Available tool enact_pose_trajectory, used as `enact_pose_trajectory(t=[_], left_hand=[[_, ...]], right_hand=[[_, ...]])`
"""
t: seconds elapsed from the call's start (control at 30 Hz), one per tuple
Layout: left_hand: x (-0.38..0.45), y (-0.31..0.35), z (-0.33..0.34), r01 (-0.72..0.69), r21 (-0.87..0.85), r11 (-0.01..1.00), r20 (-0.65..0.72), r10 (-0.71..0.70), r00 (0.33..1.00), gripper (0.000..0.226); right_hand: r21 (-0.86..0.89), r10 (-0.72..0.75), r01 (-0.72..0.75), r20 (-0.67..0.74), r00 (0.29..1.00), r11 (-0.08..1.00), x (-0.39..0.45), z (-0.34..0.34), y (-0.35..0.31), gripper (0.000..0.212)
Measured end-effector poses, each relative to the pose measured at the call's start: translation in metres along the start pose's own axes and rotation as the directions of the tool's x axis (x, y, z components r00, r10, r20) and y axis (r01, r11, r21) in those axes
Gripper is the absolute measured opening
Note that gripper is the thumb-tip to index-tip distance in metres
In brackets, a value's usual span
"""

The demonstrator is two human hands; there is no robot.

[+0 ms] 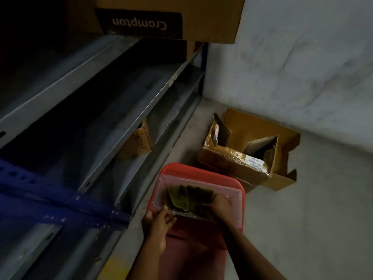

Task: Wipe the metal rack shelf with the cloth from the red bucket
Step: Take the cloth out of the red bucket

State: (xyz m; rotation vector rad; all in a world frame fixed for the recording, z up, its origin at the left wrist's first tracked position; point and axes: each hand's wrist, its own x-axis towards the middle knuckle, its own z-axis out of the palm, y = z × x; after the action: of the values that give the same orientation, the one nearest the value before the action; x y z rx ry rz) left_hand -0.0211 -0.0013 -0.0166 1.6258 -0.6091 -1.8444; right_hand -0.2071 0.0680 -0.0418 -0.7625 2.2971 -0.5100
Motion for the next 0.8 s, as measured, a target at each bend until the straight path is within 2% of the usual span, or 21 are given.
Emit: enact_pose_trajectory(t=[0.03, 0.13, 0.27, 0.33, 0.4, 0.47, 0.57, 0.67, 0.73, 0.8], left_hand=[[0.001, 0.001, 0.001, -0.009, -0.003, 1.000, -0.003, 0.009, 1.000, 0.007], [-0.003, 0.002, 0.004, -0.010, -0.011, 1.000, -0.017, 0.010, 1.000, 0.006], [-0.009, 0.002, 0.004, -0.024, 0.003, 1.000, -0.048, 0.024, 0.999, 0.003], [-0.006, -0.001, 0.004, -0.033, 0.030, 0.999, -0.076, 0.036, 0.996, 0.008], [-0.001, -0.005, 0.004, -0.038, 0.064, 0.997, -0.099, 0.044, 0.994, 0.017], [0.001, -0.007, 0.004, -0.030, 0.088, 0.996, -0.105, 0.040, 0.994, 0.022], [0.000, -0.010, 0.003, -0.039, 0.102, 0.994, -0.092, 0.049, 0.995, 0.019], [-0.003, -0.011, -0.001, -0.039, 0.134, 0.990, -0.085, 0.051, 0.995, 0.011], [-0.004, -0.011, -0.003, -0.067, 0.181, 0.981, -0.170, 0.098, 0.981, 0.009], [-0.012, -0.004, -0.001, -0.146, 0.258, 0.955, -0.269, 0.217, 0.938, 0.010]], right_hand=[[0.037, -0.003, 0.002, 0.039, 0.999, 0.999, -0.002, -0.003, -0.002, 0.030], [0.147, -0.096, 0.089, 0.040, 0.995, 0.985, -0.004, -0.001, -0.002, 0.018], [0.212, -0.329, 0.341, -0.087, 0.940, 0.916, -0.020, -0.026, -0.014, 0.025], [0.297, -0.355, 0.396, -0.185, 0.917, 0.869, -0.030, -0.036, -0.014, 0.022], [0.436, -0.399, 0.430, -0.167, 0.902, 0.790, -0.044, -0.043, -0.020, 0.024], [0.451, -0.480, 0.509, -0.187, 0.857, 0.733, -0.048, -0.040, -0.016, 0.034], [0.516, -0.425, 0.474, -0.219, 0.878, 0.714, -0.043, -0.034, -0.008, 0.025], [0.569, -0.277, 0.332, -0.184, 0.943, 0.752, -0.037, -0.033, -0.005, 0.037], [0.638, -0.229, 0.265, -0.141, 0.963, 0.723, -0.037, -0.035, -0.005, 0.038], [0.742, -0.237, 0.228, -0.096, 0.967, 0.630, -0.038, -0.040, -0.008, 0.032]])
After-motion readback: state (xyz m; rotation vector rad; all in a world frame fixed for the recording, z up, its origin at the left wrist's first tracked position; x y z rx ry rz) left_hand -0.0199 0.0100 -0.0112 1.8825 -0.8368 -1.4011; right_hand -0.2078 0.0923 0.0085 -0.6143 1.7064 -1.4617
